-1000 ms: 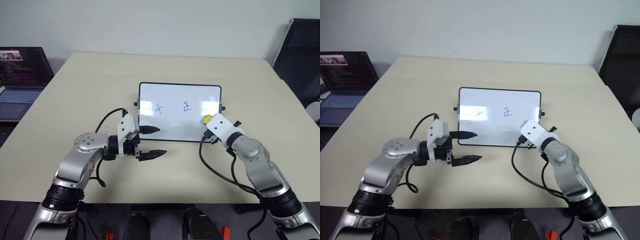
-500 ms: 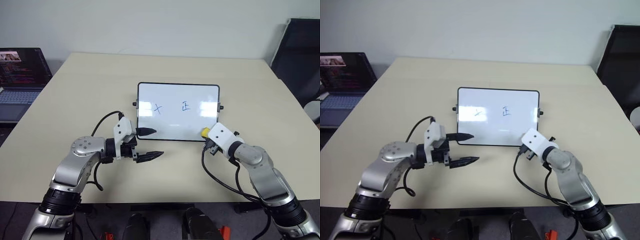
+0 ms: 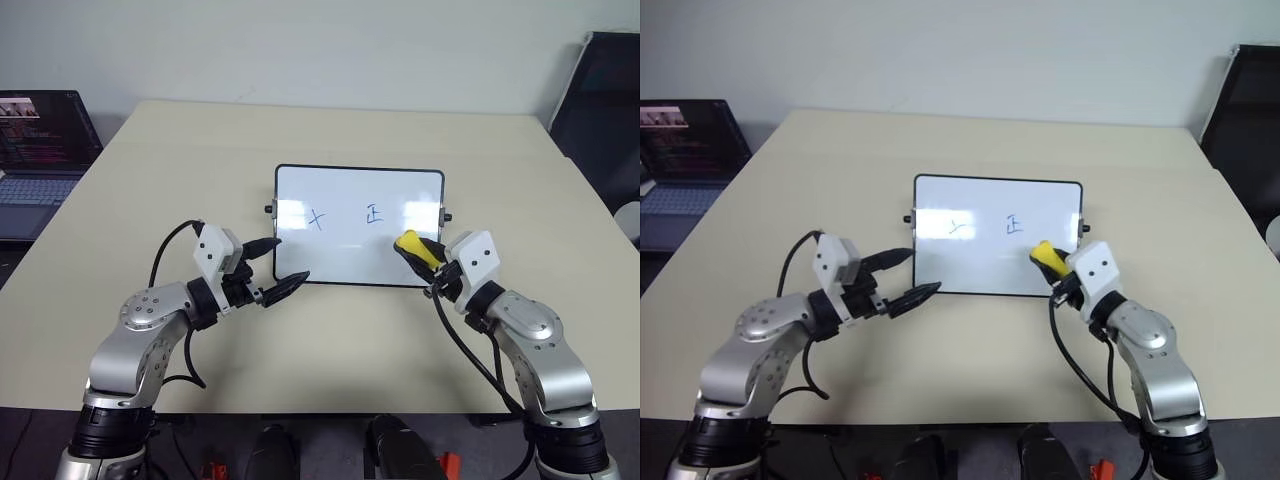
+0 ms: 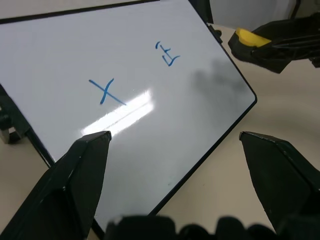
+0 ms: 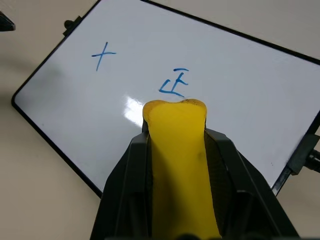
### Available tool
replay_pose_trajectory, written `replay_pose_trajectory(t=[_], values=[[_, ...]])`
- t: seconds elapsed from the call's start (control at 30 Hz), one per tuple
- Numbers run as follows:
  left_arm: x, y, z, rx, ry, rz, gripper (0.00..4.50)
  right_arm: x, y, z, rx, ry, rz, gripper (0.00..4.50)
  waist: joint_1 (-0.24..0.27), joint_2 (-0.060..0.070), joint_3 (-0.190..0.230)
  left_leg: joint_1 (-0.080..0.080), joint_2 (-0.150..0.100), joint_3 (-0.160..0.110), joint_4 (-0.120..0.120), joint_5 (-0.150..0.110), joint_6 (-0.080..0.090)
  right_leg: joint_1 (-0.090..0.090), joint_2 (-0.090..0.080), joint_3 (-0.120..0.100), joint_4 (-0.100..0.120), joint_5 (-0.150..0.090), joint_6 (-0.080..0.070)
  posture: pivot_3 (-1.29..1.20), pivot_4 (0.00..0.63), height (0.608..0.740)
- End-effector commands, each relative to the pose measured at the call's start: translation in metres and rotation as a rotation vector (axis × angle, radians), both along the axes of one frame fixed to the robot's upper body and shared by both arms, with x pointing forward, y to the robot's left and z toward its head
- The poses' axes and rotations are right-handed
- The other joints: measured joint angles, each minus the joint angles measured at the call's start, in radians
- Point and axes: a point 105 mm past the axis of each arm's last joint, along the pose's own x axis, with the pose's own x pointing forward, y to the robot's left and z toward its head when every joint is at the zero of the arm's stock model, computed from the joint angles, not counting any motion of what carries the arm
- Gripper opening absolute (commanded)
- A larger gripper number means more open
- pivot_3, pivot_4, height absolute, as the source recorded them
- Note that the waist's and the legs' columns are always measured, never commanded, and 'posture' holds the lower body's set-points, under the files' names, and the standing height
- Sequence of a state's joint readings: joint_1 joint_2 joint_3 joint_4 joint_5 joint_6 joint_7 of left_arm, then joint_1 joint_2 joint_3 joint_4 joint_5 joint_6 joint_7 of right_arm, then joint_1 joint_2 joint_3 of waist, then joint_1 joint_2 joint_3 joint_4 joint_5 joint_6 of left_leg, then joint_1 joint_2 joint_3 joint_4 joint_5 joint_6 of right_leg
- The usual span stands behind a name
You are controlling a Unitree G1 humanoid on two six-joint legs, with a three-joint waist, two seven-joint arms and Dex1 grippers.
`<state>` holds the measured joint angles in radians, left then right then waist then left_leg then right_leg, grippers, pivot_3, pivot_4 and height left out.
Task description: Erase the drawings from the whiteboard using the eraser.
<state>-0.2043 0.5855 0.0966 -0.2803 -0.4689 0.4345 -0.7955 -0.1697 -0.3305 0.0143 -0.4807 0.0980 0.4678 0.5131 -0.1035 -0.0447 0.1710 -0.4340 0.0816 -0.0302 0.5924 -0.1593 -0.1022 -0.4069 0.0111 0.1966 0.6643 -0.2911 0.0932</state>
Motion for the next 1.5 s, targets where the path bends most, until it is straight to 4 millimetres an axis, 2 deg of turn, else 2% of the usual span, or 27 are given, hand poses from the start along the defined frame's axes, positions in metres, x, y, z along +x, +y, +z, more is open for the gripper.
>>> replay_pose_trajectory(t=[0.03, 0.3, 0.5, 0.73, 0.97, 1.13, 1.27, 1.4, 1.5], values=[[-0.003, -0.008, 0.026, 0.002, -0.081, -0.022, 4.5, -0.001, 0.001, 0.017, 0.054, -0.091, 0.004, 1.11, 0.0, 0.0, 0.0, 0.0, 0.0, 0.0, 0.0, 0.0, 0.0, 0.0, 0.0, 0.0, 0.0, 0.0, 0.0, 0.0, 0.15, 0.74], [-0.004, -0.021, 0.035, 0.033, -0.104, -0.069, 4.5, -0.003, 0.008, 0.009, 0.014, -0.088, 0.044, 1.11, 0.0, 0.0, 0.0, 0.0, 0.0, 0.0, 0.0, 0.0, 0.0, 0.001, 0.0, -0.001, -0.001, 0.0, 0.0, 0.0, 0.15, 0.74], [-0.004, -0.017, 0.025, 0.07, -0.085, -0.102, 4.5, -0.005, 0.013, 0.008, -0.047, -0.097, 0.077, 1.11, 0.0, 0.0, 0.0, 0.0, 0.0, 0.0, 0.0, 0.0, 0.0, 0.001, 0.0, -0.001, 0.0, 0.0, 0.0, 0.0, 0.15, 0.74], [-0.004, -0.007, 0.006, 0.117, -0.054, -0.136, 4.5, -0.002, 0.018, 0.018, -0.108, -0.119, 0.107, 1.11, -0.002, 0.0, 0.0, 0.0, 0.0, 0.0, 0.0, 0.0, 0.0, 0.001, 0.0, -0.001, 0.0, 0.0, 0.0, 0.0, 0.15, 0.74], [-0.001, -0.007, 0.006, 0.131, -0.081, -0.158, 4.5, 0.007, 0.023, 0.02, -0.163, -0.126, 0.11, 1.11, 0.004, 0.0, 0.0, 0.0, 0.0, 0.0, 0.0, 0.0, 0.0, 0.0, 0.0, -0.001, 0.0, 0.0, -0.001, 0.0, 0.15, 0.74], [0.001, -0.01, 0.005, 0.143, -0.094, -0.184, 4.5, 0.029, 0.037, 0.028, -0.183, -0.159, 0.083, 1.11, 0.001, 0.0, 0.0, 0.0, 0.0, 0.0, 0.001, 0.0, 0.0, 0.0, 0.0, -0.001, 0.0, 0.001, -0.001, 0.0, 0.15, 0.74], [0.001, -0.013, 0.005, 0.143, -0.103, -0.203, 4.5, 0.064, 0.045, 0.031, -0.23, -0.186, 0.004, 1.11, 0.001, 0.0, 0.0, 0.0, 0.0, 0.0, 0.001, 0.0, 0.001, 0.001, 0.0, -0.001, 0.0, 0.001, 0.0, 0.0, 0.15, 0.74], [0.0, -0.017, 0.007, 0.142, -0.109, -0.215, 4.5, 0.088, 0.041, 0.032, -0.265, -0.191, -0.061, 1.11, 0.001, 0.001, 0.0, 0.0, 0.0, -0.001, 0.0, 0.0, 0.0, 0.0, 0.0, -0.002, 0.0, 0.004, 0.003, 0.0, 0.15, 0.74], [0.0, -0.021, 0.01, 0.139, -0.118, -0.22, 4.5, 0.096, 0.036, 0.018, -0.329, -0.148, -0.069, 1.11, 0.001, 0.001, 0.0, 0.0, 0.0, -0.001, -0.001, 0.0, 0.0, 0.0, 0.0, -0.002, 0.0, 0.006, 0.001, 0.0, 0.15, 0.74]])
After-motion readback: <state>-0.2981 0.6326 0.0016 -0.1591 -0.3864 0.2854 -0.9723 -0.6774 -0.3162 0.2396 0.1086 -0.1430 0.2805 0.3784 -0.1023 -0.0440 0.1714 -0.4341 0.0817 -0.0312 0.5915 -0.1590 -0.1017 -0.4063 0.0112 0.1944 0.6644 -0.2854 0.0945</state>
